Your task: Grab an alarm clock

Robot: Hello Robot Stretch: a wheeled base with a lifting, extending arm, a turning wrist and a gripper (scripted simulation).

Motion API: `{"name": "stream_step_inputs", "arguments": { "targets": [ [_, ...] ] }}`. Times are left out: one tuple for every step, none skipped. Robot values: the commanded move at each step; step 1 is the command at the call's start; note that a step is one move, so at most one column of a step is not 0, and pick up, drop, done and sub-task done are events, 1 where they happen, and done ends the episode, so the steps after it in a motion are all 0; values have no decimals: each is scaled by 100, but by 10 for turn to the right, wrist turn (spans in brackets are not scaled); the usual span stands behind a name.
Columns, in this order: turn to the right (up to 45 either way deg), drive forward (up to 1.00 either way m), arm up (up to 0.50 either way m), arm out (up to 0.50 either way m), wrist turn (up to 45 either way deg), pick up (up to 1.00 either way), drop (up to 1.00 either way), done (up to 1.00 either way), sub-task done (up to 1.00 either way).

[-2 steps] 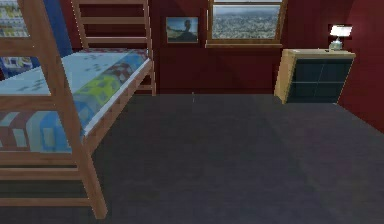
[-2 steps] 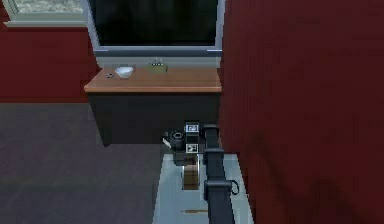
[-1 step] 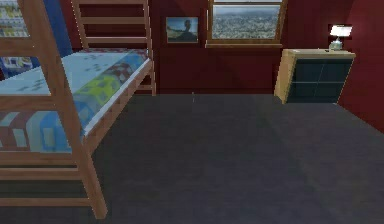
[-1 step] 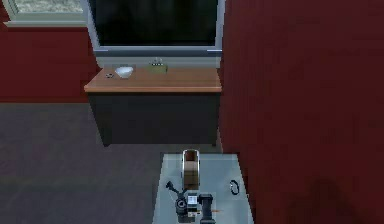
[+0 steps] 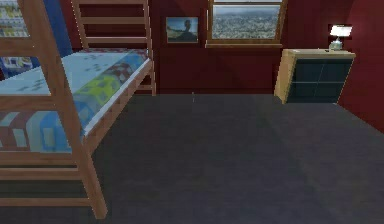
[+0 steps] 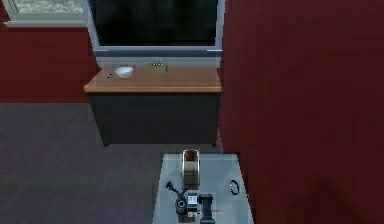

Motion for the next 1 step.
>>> {"name": "stream_step_inputs", "arguments": {
  "targets": [
    [0,0,10,0,0,0,0,0,0]
  ]
}}
